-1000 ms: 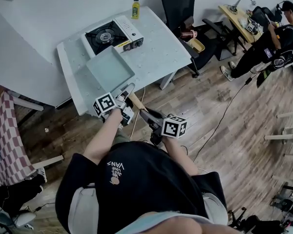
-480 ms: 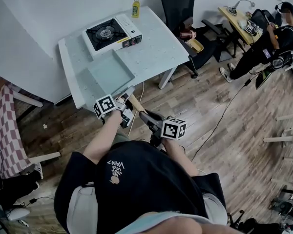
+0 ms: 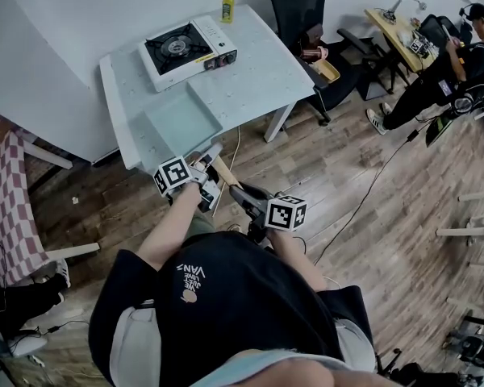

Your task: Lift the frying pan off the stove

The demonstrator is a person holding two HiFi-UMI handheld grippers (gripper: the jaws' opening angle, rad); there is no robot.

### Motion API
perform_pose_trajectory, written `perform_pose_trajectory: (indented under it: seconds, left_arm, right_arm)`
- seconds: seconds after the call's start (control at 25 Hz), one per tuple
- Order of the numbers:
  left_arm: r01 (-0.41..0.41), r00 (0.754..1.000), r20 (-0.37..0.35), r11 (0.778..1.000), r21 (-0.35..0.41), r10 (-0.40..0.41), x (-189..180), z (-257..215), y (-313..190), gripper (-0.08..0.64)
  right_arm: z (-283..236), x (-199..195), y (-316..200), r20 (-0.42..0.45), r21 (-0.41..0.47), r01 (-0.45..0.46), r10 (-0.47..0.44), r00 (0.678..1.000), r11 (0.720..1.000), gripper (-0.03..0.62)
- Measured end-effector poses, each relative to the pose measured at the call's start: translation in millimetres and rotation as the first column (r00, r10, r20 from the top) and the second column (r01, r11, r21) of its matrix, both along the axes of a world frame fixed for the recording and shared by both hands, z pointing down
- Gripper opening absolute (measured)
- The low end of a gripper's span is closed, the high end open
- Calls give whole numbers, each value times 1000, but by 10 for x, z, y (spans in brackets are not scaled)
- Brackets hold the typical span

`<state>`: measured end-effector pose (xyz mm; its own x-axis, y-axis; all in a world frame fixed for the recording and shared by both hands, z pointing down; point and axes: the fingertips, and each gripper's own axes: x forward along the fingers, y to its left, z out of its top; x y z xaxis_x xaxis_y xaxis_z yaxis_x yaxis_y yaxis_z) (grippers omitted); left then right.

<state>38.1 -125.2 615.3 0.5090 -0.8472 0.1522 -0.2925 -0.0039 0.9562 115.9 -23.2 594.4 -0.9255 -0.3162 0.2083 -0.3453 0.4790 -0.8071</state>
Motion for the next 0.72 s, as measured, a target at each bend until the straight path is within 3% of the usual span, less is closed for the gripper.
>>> perform_pose_trajectory:
  seconds: [0.72]
  left_arm:
    - [0, 1000, 5, 1000, 1, 0, 3, 17, -5, 143]
  right_arm:
    - [20, 1, 2, -9, 9, 3, -3, 1000, 1000, 107]
